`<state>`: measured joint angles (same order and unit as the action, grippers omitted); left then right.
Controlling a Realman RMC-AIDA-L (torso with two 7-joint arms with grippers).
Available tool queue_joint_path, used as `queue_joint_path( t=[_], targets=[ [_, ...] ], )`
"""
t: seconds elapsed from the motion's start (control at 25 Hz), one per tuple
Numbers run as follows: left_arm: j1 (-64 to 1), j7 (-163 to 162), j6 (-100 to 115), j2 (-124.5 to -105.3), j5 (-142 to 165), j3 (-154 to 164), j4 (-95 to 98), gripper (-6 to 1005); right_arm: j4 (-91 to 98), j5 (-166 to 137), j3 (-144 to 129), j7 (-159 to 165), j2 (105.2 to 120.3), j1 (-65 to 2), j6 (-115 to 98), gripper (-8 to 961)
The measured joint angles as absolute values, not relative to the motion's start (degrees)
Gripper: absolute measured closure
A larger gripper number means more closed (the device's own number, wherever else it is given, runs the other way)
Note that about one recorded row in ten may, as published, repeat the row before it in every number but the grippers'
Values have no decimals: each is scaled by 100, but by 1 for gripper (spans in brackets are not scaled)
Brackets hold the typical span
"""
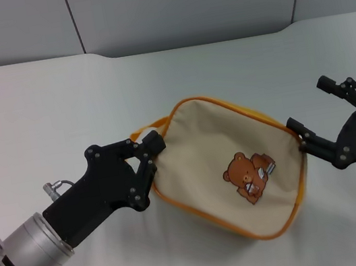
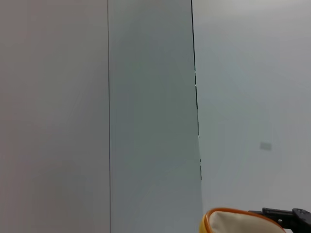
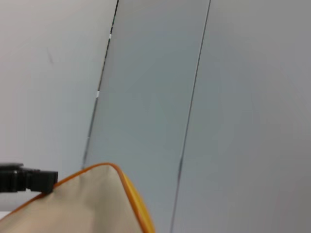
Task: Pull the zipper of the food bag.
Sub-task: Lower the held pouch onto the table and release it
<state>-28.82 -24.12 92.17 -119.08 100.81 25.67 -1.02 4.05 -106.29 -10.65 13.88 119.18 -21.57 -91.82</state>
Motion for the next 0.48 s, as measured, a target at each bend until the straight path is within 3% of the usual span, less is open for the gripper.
queue_joint_path(
  t=[0.48],
  targets=[
    [-2856,-2580,9003,-11890,10080,2434,-35,979,1571,-10630,-1918,3549,11908,-2338,-8781,127]
  ],
)
